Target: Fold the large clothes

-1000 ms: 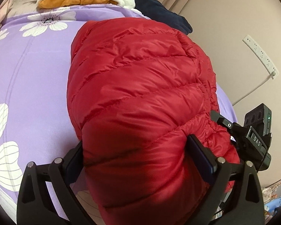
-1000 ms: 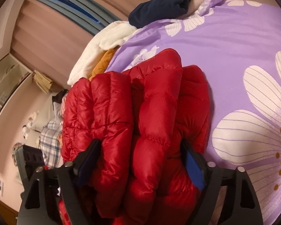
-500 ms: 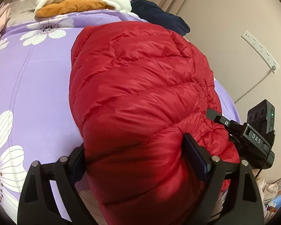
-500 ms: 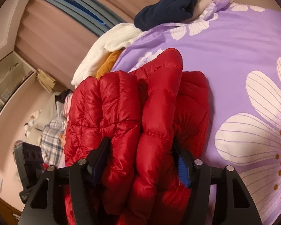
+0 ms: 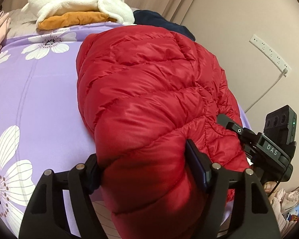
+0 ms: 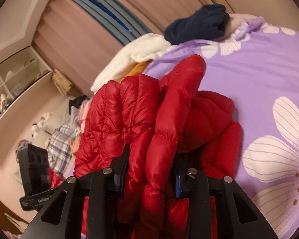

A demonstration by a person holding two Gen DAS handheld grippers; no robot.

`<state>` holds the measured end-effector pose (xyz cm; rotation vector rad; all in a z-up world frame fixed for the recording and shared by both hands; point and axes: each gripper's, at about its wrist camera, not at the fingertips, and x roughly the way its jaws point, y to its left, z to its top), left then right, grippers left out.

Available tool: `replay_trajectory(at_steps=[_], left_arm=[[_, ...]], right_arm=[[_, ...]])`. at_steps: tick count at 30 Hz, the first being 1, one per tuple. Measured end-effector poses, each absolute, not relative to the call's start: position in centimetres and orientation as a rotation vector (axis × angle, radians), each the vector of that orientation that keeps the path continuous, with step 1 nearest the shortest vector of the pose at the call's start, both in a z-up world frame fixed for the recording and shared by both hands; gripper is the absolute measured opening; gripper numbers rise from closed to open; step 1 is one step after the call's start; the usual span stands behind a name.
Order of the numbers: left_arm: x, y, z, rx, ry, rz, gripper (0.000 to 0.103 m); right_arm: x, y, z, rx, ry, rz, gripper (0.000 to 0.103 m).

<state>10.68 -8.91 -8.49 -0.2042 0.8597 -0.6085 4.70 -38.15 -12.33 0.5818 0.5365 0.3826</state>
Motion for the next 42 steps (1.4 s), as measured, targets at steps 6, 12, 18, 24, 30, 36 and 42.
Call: replay_trajectory(at_steps=[6, 12, 18, 24, 30, 36, 42], left_arm=[[10.7, -8.9, -8.7, -0.206, 0.876, -0.6, 0.073], [10.5, -9.6, -9.1, -0.171, 0.901, -0.618, 0.075], [10.6, -9.6, -9.2, -0.16, 0.917, -0.63, 0.076], [11.3, -8.5, -9.2, -0.226, 0.96, -0.653, 0.077], [12.6, -6.2, -9.5, -0.387, 1.008, -0.721, 0.077], [13.6, -5.6, -10.1, -0.504, 1.028, -0.748, 0.078], [14.2, -5.8, -11.0, -0.55, 1.059, -0.761, 0.079]], right_arm=[[4.9, -37.8, -12.0, 0.546, 0.54, 0.381, 0.037], [4.4, -38.2, -12.4, 0.559, 0.58, 0.311, 0.049], [2.7, -41.2, -13.4, 0.683, 0.594, 0.247, 0.085], [5.4, -44.1, -16.0, 0.884, 0.752, 0.262, 0.098], [8.0, -44.5, -17.8, 0.996, 0.805, 0.369, 0.101], [9.9, -43.8, -18.6, 1.005, 0.825, 0.399, 0.102], [9.4, -43.8, -18.7, 0.991, 0.803, 0.428, 0.075]])
